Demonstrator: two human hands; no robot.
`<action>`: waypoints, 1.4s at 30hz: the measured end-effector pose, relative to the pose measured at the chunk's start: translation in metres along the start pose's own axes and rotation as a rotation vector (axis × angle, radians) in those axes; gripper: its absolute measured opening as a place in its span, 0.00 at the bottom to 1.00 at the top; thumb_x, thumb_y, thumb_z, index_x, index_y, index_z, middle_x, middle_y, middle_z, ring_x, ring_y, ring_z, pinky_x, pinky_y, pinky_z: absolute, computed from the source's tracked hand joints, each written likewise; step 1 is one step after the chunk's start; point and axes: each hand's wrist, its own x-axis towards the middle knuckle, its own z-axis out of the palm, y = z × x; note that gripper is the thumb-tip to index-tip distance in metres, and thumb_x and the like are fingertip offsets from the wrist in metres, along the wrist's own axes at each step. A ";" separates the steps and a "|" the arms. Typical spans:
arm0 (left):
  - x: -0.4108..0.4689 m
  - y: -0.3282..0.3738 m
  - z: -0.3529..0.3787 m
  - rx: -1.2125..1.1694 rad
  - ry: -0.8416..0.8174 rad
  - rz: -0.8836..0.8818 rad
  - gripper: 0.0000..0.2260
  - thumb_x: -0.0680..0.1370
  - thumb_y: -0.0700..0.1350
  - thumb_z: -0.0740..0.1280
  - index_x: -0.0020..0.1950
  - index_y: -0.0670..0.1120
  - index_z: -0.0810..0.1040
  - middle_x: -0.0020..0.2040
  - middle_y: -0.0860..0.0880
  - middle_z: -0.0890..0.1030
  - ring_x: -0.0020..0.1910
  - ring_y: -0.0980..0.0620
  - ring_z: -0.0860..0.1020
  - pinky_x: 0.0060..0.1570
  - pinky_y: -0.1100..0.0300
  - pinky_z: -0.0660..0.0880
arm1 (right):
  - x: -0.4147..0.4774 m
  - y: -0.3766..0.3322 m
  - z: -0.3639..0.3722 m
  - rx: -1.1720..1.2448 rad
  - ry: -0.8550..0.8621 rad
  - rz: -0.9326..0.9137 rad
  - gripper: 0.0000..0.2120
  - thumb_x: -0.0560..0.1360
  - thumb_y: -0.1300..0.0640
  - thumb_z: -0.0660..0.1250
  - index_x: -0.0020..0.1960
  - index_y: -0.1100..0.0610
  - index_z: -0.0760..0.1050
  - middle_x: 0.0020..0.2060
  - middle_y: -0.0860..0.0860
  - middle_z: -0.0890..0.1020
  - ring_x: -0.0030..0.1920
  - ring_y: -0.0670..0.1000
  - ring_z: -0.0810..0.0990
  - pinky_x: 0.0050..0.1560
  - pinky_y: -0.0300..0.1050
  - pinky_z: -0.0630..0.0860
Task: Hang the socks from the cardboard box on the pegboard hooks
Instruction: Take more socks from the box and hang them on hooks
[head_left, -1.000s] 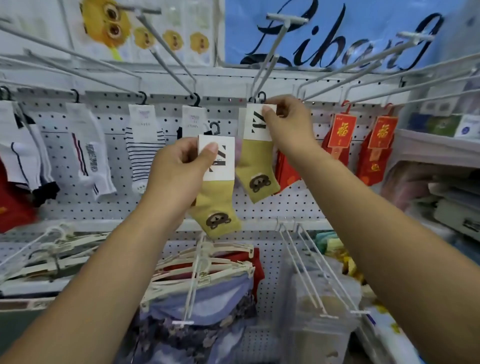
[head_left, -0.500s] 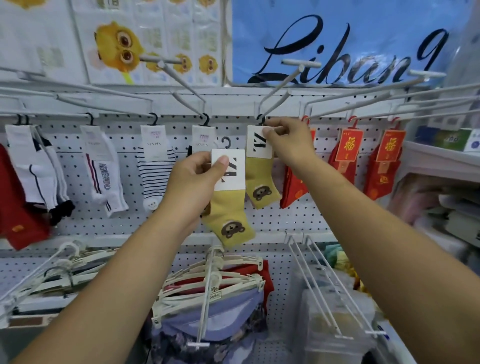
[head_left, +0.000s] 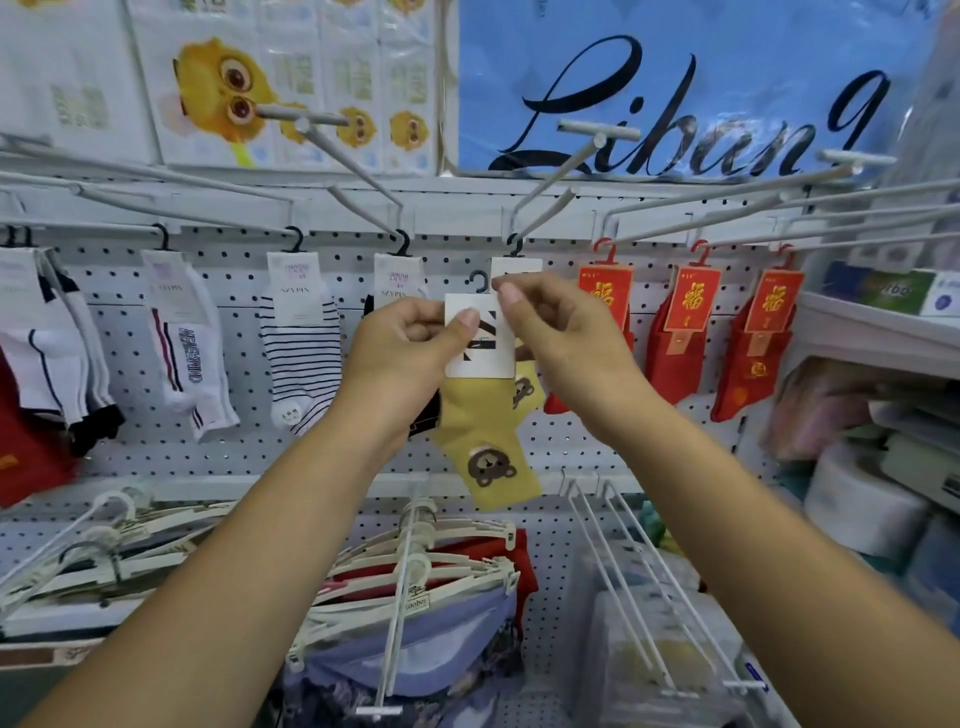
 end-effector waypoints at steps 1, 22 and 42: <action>-0.002 -0.001 0.001 0.000 -0.010 0.001 0.09 0.78 0.47 0.73 0.56 0.44 0.82 0.46 0.48 0.88 0.46 0.50 0.87 0.46 0.57 0.83 | 0.000 0.000 0.000 -0.032 -0.007 -0.014 0.11 0.81 0.55 0.66 0.62 0.55 0.79 0.48 0.54 0.84 0.49 0.50 0.83 0.52 0.48 0.81; 0.021 0.026 -0.045 0.419 0.010 0.318 0.26 0.78 0.45 0.73 0.73 0.57 0.69 0.69 0.56 0.74 0.67 0.61 0.73 0.67 0.54 0.72 | 0.062 0.024 -0.009 -0.229 0.230 -0.003 0.13 0.81 0.57 0.66 0.66 0.52 0.77 0.52 0.52 0.79 0.48 0.49 0.78 0.51 0.45 0.77; 0.008 0.008 -0.106 0.381 -0.202 0.416 0.29 0.76 0.52 0.74 0.74 0.62 0.68 0.67 0.75 0.66 0.63 0.78 0.62 0.60 0.78 0.57 | -0.027 -0.009 0.031 -0.501 0.345 0.111 0.24 0.78 0.47 0.69 0.72 0.49 0.71 0.64 0.46 0.74 0.66 0.47 0.74 0.69 0.52 0.72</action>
